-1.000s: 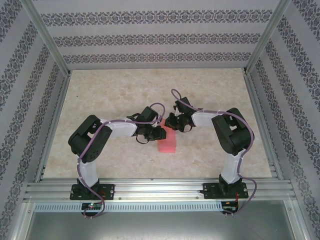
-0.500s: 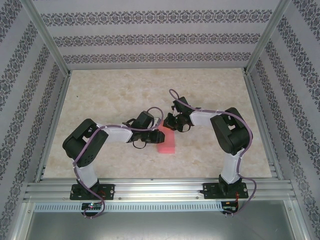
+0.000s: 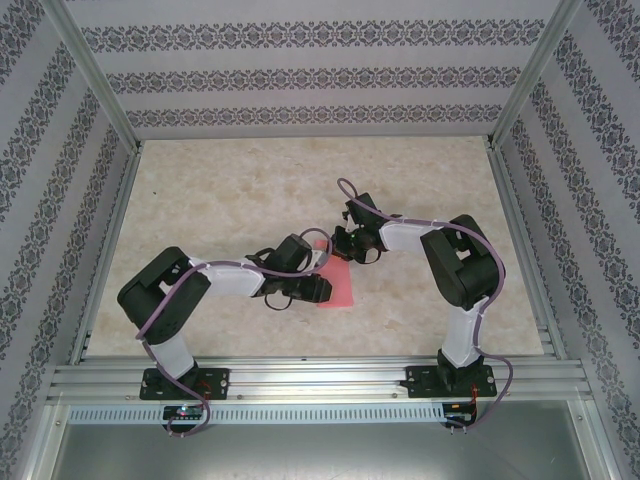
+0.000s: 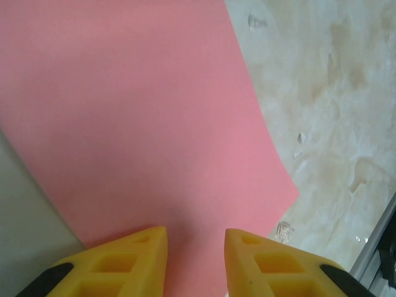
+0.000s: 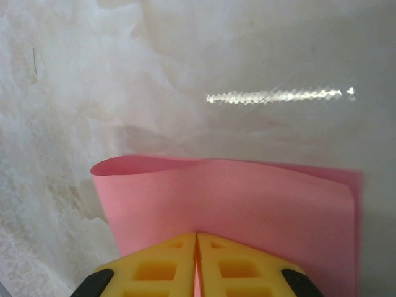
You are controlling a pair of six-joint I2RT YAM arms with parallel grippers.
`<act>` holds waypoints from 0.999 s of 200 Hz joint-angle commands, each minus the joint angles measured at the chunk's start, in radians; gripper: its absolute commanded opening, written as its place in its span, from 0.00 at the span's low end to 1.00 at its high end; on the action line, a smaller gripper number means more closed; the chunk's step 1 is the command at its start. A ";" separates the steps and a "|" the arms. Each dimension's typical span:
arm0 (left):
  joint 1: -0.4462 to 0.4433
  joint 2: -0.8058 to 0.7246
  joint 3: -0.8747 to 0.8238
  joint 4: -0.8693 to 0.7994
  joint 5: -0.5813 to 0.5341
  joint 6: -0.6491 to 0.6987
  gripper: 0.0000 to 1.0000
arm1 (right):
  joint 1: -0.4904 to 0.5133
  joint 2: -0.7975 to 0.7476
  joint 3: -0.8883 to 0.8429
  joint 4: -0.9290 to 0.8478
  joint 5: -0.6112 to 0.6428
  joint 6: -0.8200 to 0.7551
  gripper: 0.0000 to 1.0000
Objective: Fold a paper plane with a square sheet of paper (fold left side to right side)
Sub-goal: First fold the square sheet of paper in half at the center of the table.
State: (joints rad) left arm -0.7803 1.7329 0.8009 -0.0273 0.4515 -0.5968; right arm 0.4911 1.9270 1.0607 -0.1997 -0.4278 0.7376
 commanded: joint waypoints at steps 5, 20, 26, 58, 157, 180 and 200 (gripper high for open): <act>-0.041 -0.031 -0.033 -0.079 0.033 0.029 0.32 | -0.003 0.052 -0.003 -0.070 0.100 -0.018 0.11; -0.053 -0.040 -0.044 -0.085 0.030 0.021 0.32 | -0.003 0.052 0.000 -0.071 0.101 -0.018 0.11; -0.058 -0.045 -0.051 -0.084 0.026 0.015 0.32 | -0.004 0.052 -0.001 -0.070 0.100 -0.018 0.11; -0.086 -0.067 -0.098 -0.063 0.010 -0.022 0.33 | -0.005 0.055 0.002 -0.071 0.096 -0.018 0.11; 0.034 -0.240 0.030 -0.101 0.043 -0.064 0.42 | -0.003 0.050 0.005 -0.069 0.083 -0.021 0.11; 0.070 -0.169 0.081 -0.117 0.065 -0.035 0.41 | -0.004 0.047 0.010 -0.075 0.083 -0.024 0.11; 0.082 -0.097 0.101 -0.075 0.094 -0.031 0.40 | -0.003 0.049 0.010 -0.076 0.084 -0.026 0.11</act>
State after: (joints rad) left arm -0.7132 1.5524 0.8791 -0.1055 0.4942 -0.6514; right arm 0.4911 1.9297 1.0718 -0.2157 -0.4274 0.7311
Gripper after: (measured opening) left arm 0.408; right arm 0.109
